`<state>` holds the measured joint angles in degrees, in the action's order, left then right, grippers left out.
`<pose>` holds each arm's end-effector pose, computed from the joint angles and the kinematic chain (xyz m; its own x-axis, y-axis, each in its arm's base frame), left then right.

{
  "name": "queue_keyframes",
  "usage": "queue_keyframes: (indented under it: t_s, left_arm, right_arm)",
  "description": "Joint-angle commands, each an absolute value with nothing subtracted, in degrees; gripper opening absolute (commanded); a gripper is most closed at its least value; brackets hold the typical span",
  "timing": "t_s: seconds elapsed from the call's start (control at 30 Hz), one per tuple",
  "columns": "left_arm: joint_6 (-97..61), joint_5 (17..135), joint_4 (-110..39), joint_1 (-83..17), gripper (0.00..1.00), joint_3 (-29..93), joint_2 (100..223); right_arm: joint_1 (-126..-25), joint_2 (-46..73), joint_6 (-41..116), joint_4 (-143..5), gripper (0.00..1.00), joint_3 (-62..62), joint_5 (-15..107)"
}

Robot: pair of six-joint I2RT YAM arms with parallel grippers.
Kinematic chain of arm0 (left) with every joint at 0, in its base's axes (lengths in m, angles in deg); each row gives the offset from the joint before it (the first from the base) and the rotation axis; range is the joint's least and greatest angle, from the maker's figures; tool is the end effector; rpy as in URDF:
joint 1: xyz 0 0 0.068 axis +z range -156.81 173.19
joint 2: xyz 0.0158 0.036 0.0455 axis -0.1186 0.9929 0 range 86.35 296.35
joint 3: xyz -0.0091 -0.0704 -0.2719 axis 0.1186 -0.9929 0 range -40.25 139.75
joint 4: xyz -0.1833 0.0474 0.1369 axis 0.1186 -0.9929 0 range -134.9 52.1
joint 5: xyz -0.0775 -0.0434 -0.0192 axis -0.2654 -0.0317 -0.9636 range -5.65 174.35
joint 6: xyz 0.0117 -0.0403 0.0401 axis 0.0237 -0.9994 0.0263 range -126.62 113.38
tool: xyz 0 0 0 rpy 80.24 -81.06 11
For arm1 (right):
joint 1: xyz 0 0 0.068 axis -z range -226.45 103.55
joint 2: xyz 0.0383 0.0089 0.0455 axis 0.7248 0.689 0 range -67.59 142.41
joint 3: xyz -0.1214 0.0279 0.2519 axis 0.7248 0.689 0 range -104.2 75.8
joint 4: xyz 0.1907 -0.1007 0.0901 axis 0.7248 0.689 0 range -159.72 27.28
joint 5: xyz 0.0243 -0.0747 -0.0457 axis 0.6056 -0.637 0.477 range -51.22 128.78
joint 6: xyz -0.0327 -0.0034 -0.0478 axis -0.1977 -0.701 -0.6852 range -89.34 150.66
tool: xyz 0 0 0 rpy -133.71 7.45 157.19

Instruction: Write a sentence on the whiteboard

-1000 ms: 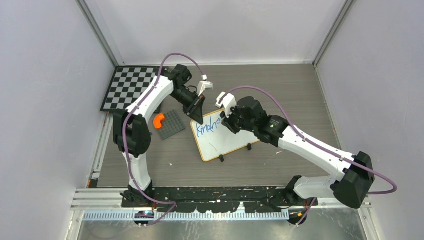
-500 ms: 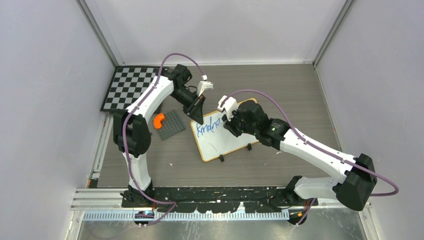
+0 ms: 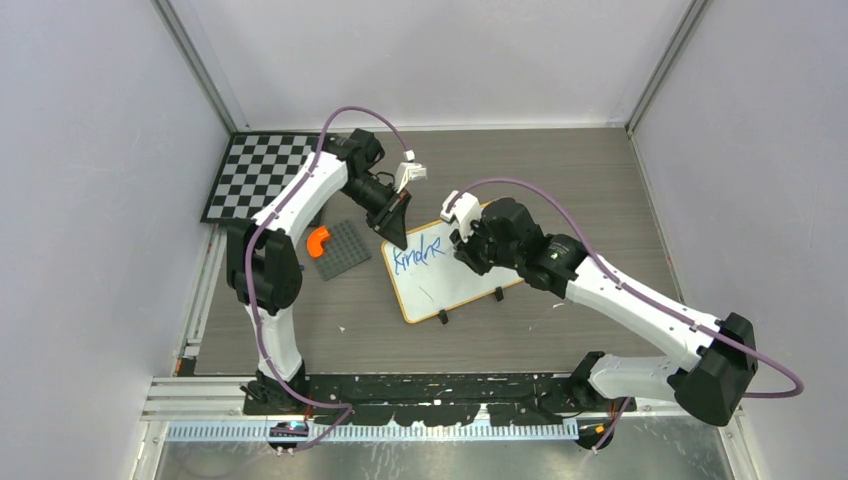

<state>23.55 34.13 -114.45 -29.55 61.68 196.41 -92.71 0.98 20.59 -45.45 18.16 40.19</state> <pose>0.3050 -0.1625 0.2982 -0.6366 0.6155 -0.4646 0.7321 0.2931 -0.6149 0.1634 0.1724 0.3187 -0.2636 -0.5283 -0.8071 -0.7945 0.5934 -0.1289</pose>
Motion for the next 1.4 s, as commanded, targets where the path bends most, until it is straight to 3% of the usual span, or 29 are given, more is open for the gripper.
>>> queue_keyframes:
  t_s: [0.0, 0.23, 1.37]
  left_arm:
    - [23.53, 32.23, -115.25, -30.45, 0.0, 63.38, 196.05]
    - [23.6, 32.18, -115.26, -30.62, 0.0, 63.37, 195.78]
    - [24.05, 32.49, -114.85, -30.69, 0.0, 62.43, 195.68]
  right_arm:
    - [-92.22, -2.93, 22.31, -44.43, 0.0, 13.38, 42.72]
    - [-90.89, -2.19, 21.98, -48.43, 0.0, 14.76, 36.17]
    - [-90.98, 1.76, 20.03, -50.17, 0.0, 17.35, 37.67]
